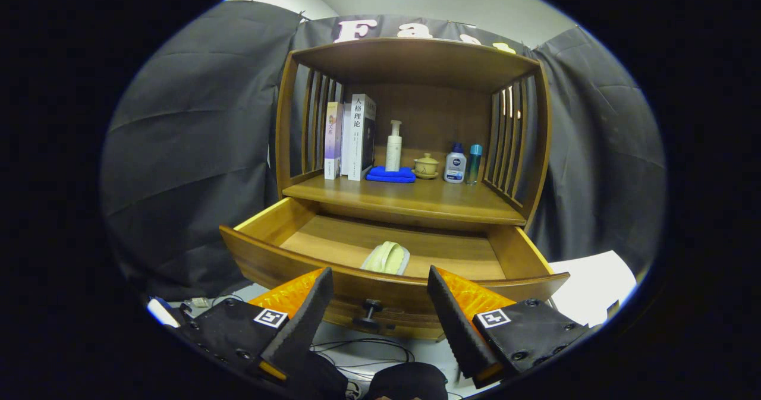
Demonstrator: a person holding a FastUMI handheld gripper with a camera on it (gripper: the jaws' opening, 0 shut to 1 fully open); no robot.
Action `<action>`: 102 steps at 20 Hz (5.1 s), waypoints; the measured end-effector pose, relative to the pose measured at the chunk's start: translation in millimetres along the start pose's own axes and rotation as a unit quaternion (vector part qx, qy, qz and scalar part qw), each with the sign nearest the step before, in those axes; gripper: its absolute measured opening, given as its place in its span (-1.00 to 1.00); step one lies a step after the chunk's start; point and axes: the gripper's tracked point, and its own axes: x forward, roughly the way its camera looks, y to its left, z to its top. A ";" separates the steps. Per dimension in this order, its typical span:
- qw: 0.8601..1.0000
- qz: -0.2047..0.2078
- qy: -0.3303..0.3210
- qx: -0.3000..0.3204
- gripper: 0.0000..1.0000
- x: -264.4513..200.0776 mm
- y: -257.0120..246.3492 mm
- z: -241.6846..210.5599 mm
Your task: Pull open the drawer, take out the items inside it, and place them on the countertop above the cabinet.
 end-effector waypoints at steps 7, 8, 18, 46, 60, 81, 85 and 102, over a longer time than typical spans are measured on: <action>0.999 -0.005 0.036 0.031 0.99 42.3 -10.9 19.7; 0.998 -0.005 0.044 0.034 0.99 50.7 -11.6 19.7; 0.987 -0.011 0.144 0.070 0.98 123.9 -15.3 -0.3; 0.944 -0.020 0.313 0.104 -0.56 191.1 -10.8 -59.6; 0.968 0.029 0.239 0.076 -0.73 138.0 -19.0 -1.3; 0.987 -0.003 0.146 0.066 -0.73 221.0 -50.8 115.7; 0.985 -0.017 0.148 0.086 -0.73 252.0 -58.9 120.6; 0.989 -0.027 0.122 0.082 0.54 278.1 -60.3 135.2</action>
